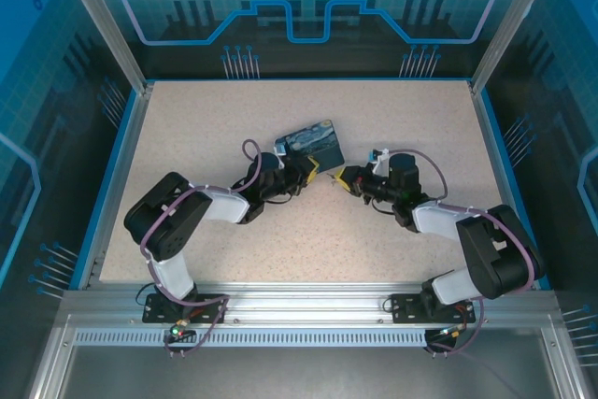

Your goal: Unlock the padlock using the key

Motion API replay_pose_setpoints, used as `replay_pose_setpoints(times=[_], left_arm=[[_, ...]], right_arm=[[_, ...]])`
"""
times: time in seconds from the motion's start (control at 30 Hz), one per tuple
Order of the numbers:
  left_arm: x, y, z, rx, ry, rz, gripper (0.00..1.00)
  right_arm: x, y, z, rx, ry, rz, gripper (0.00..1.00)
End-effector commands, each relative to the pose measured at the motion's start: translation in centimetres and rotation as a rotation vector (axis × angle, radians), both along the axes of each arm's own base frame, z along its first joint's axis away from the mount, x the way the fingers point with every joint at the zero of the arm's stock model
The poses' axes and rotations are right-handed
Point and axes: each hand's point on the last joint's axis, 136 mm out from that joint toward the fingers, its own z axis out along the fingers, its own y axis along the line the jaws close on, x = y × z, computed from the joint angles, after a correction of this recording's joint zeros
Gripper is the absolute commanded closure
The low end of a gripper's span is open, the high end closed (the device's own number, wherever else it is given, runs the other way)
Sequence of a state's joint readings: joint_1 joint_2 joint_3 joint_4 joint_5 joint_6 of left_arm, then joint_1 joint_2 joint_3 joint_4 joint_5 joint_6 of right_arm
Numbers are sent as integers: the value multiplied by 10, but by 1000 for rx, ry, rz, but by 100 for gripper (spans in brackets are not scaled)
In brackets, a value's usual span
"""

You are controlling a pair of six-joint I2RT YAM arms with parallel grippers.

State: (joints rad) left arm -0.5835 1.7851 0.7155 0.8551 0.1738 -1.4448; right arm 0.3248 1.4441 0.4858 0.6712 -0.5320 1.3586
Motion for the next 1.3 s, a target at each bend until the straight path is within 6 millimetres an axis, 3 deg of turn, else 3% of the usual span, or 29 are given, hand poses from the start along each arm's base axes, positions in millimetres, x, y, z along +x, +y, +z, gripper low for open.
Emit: replay_pose_setpoints(times=[0.0,0.5,1.27], left_arm=[[-3,-5,17,19,-57,-60,100],[-5,-22,37,-52,-115,-147,100],[-3,-20,42,-118,-112,-115,100]], right_arm=[[8,-5,15,18,-37,-8,100],[-1,-6,-1,29,10,-20,100],[8,-6,-7,77,84,-164,100]])
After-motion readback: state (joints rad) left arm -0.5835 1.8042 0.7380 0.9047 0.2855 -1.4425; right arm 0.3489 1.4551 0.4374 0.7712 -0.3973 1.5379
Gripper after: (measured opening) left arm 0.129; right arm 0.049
